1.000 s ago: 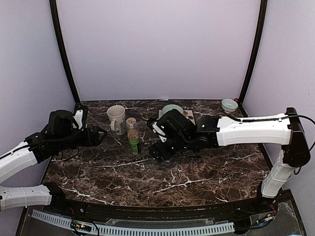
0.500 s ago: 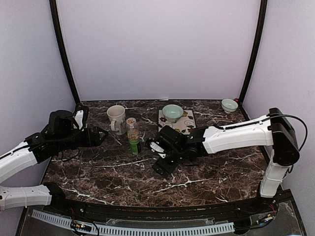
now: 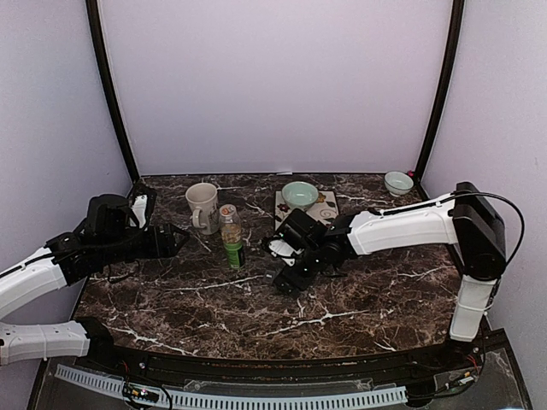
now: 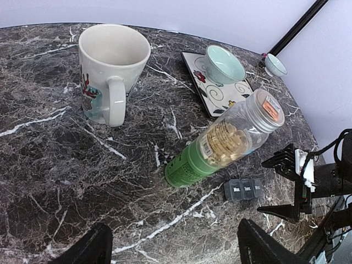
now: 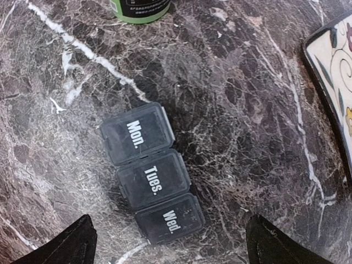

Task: Sort the pills into containers
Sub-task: Pick up the pill container from the center of the board.

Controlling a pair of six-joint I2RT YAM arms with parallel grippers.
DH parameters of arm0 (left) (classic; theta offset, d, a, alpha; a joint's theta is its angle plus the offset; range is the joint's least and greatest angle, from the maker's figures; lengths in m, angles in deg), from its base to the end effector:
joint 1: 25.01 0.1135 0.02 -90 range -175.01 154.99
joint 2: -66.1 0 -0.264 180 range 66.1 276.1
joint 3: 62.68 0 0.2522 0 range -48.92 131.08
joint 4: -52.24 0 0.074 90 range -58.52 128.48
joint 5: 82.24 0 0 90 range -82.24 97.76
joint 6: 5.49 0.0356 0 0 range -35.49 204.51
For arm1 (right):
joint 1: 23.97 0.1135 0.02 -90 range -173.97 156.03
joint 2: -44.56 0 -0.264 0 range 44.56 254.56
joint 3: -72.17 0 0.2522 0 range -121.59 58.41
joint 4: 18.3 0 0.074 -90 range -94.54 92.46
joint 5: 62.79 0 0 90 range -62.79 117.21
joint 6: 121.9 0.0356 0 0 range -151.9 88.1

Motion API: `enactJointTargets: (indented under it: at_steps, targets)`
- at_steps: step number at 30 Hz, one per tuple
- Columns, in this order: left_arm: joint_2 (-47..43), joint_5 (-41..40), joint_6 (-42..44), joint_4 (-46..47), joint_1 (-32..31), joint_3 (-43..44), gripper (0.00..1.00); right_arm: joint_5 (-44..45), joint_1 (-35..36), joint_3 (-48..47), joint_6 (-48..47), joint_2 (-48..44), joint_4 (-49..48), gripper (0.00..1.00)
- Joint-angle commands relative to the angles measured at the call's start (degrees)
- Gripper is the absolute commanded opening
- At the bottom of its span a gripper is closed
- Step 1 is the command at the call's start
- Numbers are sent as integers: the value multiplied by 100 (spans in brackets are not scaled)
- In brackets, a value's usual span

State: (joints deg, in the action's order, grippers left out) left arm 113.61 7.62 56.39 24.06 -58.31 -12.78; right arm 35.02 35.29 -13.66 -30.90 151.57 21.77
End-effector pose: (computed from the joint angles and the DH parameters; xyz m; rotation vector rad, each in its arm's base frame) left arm 0.1608 -0.1055 0.2710 0.0927 2.0854 -0.6667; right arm 0.2009 0.3284 0.1790 -1.2424 2.3241 0.1834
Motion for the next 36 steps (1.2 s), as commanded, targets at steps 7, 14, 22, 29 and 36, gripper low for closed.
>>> enactJointTargets:
  at_steps: [7,14,22,29,36]
  targets:
    - [229,86,95,313,-25,-28,82,-413,-154,-269,-340,313,-31,92]
    - [286,97,89,377,-28,-66,82,-570,-282,-306,-448,440,-29,84]
    - [268,168,31,393,-28,-149,83,-898,-363,-388,-530,595,32,72]
    - [255,263,-25,347,-28,-203,92,-1040,-363,-440,-513,682,85,59]
    - [93,308,-86,252,-28,-260,93,-1182,-363,-408,-416,644,65,32]
